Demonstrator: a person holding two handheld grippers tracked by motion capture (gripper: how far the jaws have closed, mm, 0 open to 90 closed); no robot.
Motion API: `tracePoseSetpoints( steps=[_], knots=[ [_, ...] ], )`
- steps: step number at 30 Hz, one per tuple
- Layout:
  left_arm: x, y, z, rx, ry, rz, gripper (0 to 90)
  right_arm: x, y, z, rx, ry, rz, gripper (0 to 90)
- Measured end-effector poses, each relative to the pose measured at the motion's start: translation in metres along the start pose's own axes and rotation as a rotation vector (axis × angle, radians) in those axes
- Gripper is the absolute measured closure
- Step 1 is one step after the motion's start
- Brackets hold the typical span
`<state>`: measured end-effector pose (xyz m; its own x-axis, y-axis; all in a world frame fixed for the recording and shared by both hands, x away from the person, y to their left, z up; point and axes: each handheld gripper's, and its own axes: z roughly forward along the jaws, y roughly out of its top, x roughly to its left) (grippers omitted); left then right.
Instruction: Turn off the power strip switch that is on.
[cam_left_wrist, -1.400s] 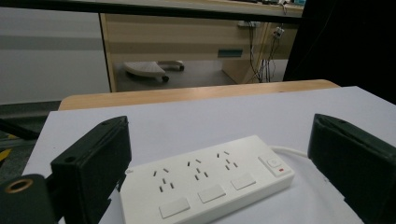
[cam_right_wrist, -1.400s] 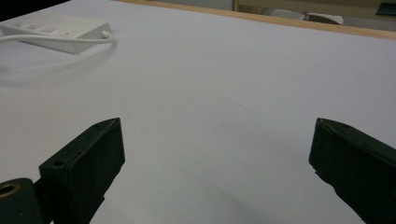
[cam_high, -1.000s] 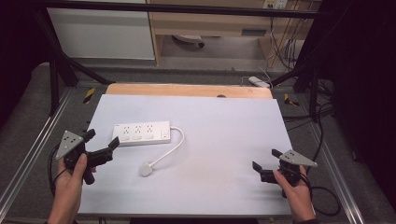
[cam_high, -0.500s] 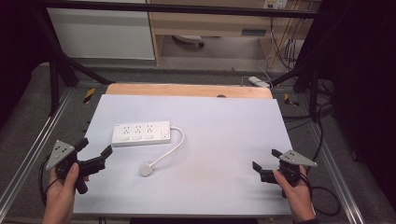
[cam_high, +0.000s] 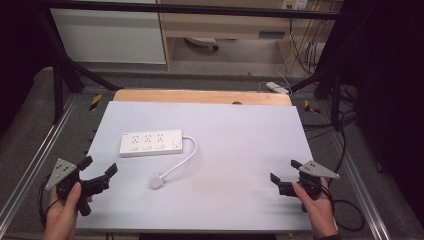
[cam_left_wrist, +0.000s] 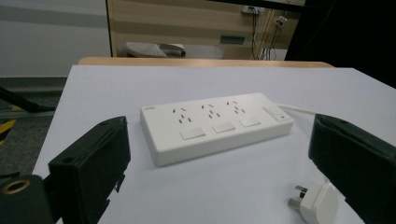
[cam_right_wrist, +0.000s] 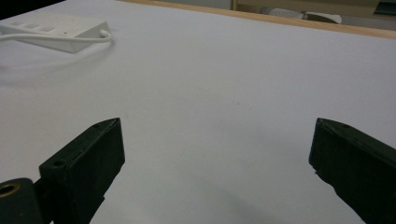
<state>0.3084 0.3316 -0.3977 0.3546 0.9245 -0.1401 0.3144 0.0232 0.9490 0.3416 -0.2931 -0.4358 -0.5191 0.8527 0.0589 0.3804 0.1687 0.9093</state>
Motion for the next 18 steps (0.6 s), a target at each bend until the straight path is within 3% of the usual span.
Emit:
tracePoseSetpoints(
  steps=[8,18],
  knots=[
    [-0.002,-0.008,0.004,0.031,-0.015,0.010,5.7,0.000,0.000,0.000,0.001,0.001,0.003,3.9],
    [-0.012,-0.018,0.014,0.095,-0.055,0.051,5.7,0.000,0.000,0.000,0.005,0.002,-0.003,3.9]
  ],
)
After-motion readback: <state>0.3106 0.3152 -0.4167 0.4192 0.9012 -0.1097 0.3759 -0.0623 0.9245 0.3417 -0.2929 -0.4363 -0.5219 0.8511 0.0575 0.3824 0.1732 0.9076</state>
